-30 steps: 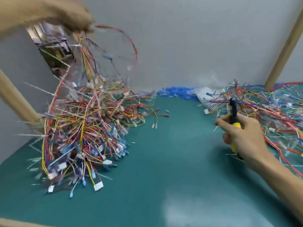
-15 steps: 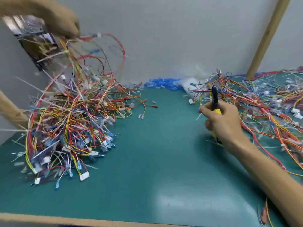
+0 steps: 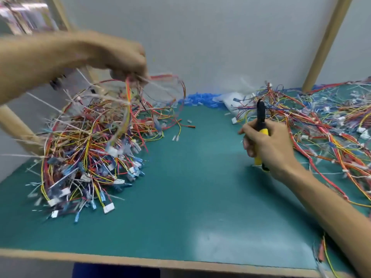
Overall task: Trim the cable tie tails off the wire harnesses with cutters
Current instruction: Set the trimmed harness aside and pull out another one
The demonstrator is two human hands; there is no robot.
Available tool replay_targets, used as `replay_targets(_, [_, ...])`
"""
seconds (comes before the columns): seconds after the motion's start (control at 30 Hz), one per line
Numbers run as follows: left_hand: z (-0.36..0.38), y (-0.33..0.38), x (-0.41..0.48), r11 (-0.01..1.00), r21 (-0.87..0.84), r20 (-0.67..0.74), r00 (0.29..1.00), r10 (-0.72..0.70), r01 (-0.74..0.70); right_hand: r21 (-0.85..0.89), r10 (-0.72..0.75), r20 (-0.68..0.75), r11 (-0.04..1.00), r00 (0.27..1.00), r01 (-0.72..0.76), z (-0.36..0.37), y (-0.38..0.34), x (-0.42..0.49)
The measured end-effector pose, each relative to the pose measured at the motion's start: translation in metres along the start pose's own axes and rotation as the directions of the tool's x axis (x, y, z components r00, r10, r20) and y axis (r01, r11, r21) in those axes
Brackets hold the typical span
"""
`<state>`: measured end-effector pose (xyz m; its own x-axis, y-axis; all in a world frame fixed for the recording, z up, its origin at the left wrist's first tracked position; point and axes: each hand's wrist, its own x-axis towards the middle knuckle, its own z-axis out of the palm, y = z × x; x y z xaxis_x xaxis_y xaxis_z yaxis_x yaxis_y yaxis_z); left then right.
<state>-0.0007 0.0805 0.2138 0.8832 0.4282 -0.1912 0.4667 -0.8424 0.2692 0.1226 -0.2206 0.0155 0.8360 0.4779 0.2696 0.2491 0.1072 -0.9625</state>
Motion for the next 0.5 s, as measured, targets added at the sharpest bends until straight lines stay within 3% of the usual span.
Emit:
replay_targets(0.1, [0.053, 0.024, -0.016, 0.999, -0.031, -0.060, 0.998, 0.037, -0.038, 0.034, -0.013, 0.109, 0.999, 0.994, 0.010, 0.003, -0.007, -0.006])
replay_targets(0.2, [0.112, 0.043, -0.028, 0.994, -0.028, -0.325, 0.942, 0.088, -0.103, 0.059, 0.028, 0.257, 0.997, 0.966, -0.044, 0.009, -0.012, -0.011])
replay_targets(0.27, [0.140, 0.050, -0.041, 0.992, 0.049, -0.390, 0.912, 0.124, -0.114, 0.036, 0.065, 0.339, 0.996, 0.938, -0.083, 0.012, -0.011, -0.015])
replay_targets(0.37, [0.175, 0.064, -0.067, 0.984, 0.122, -0.374, 0.912, 0.167, -0.130, 0.049, 0.106, 0.420, 0.989, 0.901, -0.139, 0.019, -0.011, -0.019])
replay_targets(0.5, [0.197, 0.074, -0.089, 0.990, -0.067, -0.224, 0.969, 0.108, -0.126, 0.014, 0.148, 0.461, 0.985, 0.875, -0.174, 0.022, -0.010, -0.020])
